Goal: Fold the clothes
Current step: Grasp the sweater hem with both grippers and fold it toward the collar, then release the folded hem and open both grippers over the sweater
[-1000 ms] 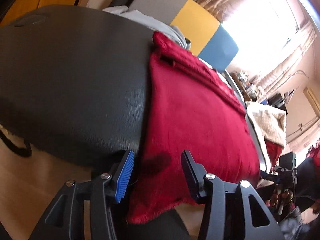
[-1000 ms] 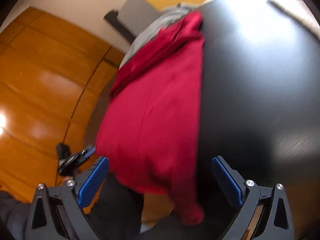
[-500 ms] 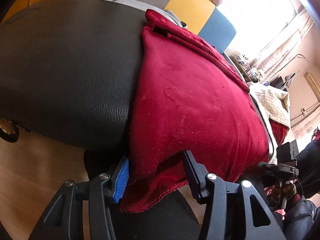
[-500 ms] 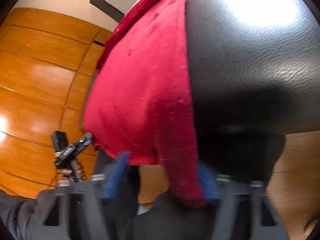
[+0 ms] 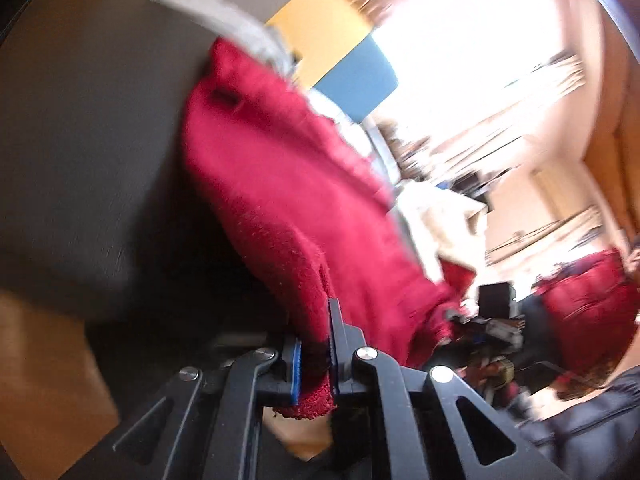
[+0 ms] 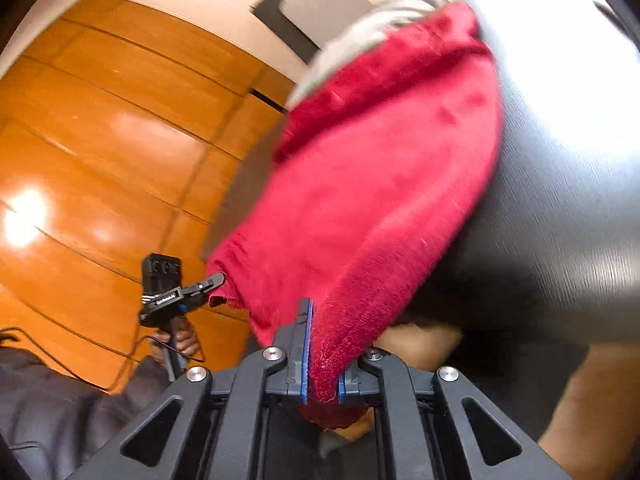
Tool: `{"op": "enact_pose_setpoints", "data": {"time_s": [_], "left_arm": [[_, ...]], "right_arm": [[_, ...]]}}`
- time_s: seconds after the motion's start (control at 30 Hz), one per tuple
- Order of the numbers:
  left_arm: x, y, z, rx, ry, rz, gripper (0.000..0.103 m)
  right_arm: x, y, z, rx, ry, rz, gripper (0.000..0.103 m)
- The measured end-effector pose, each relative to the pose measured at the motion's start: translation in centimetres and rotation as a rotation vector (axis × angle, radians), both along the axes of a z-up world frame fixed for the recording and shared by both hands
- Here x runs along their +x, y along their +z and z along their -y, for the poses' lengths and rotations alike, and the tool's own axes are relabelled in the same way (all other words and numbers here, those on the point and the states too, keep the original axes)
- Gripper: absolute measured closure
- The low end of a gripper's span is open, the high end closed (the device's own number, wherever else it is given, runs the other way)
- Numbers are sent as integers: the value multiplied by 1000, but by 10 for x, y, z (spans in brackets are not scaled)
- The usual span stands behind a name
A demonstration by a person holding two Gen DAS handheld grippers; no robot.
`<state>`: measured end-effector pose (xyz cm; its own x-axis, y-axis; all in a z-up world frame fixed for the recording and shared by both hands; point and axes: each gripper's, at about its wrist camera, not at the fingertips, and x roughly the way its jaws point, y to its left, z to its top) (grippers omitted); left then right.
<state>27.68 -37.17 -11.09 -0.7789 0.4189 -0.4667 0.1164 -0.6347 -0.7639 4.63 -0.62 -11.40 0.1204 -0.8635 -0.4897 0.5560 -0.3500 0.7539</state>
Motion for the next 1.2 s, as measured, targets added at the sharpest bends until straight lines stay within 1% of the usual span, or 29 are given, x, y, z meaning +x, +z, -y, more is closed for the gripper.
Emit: {"op": "enact_pose_setpoints", "data": {"time_s": [0.1, 0.17, 0.23, 0.27, 0.37, 0.43, 0.47, 0.5, 0.57, 0.67, 0.7, 0.73, 0.8, 0.87, 0.93, 1.0, 1.03, 1.1, 1.2], "left_arm": [[-12, 25, 15, 29, 11, -101, 95], [-29, 37, 29, 52, 22, -159, 95], [-49, 48, 44, 72, 36, -213, 95], [-62, 51, 50, 70, 43, -226, 95], [-104, 54, 70, 72, 66, -230, 95], [-134, 48, 83, 74, 88, -207, 95], [-147, 42, 89, 76, 102, -188, 95], [-162, 33, 97, 80, 121, -161, 95], [-185, 15, 112, 98, 141, -109, 95], [-213, -27, 123, 101, 157, 33, 95], [-216, -38, 124, 107, 158, 65, 95], [-211, -43, 123, 115, 158, 68, 96], [-200, -55, 120, 131, 158, 73, 95], [-188, -64, 116, 142, 157, 79, 96], [-172, -64, 108, 137, 150, 91, 96], [-151, -64, 101, 151, 141, 102, 96], [-140, -62, 98, 163, 139, 99, 96], [-125, -52, 97, 202, 142, 59, 96], [-116, -24, 102, 248, 146, -47, 96]], "right_arm": [[-16, 23, 9, -65, -4, -33, 93], [-25, 36, 19, -83, -10, -64, 93], [-42, 47, 23, -104, -26, -90, 93], [-53, 51, 28, -109, -40, -102, 93], [-88, 60, 44, -116, -83, -130, 93], [-117, 61, 50, -106, -112, -131, 93], [-133, 53, 45, -96, -123, -128, 93], [-147, 50, 52, -82, -136, -126, 93], [-179, 33, 67, -42, -167, -94, 93], [-213, -4, 83, 48, -200, -28, 93], [-217, -16, 85, 64, -204, -8, 94], [-220, -27, 86, 77, -206, 10, 97], [-216, -32, 77, 42, -210, 8, 97], [-205, -35, 71, 55, -192, -8, 97], [-192, -36, 65, 59, -172, -6, 97], [-178, -36, 59, 58, -153, 3, 97], [-172, -34, 56, 58, -144, 5, 95], [-163, -28, 52, 59, -129, 3, 93], [-160, -7, 49, -5, -128, -14, 93]]}}
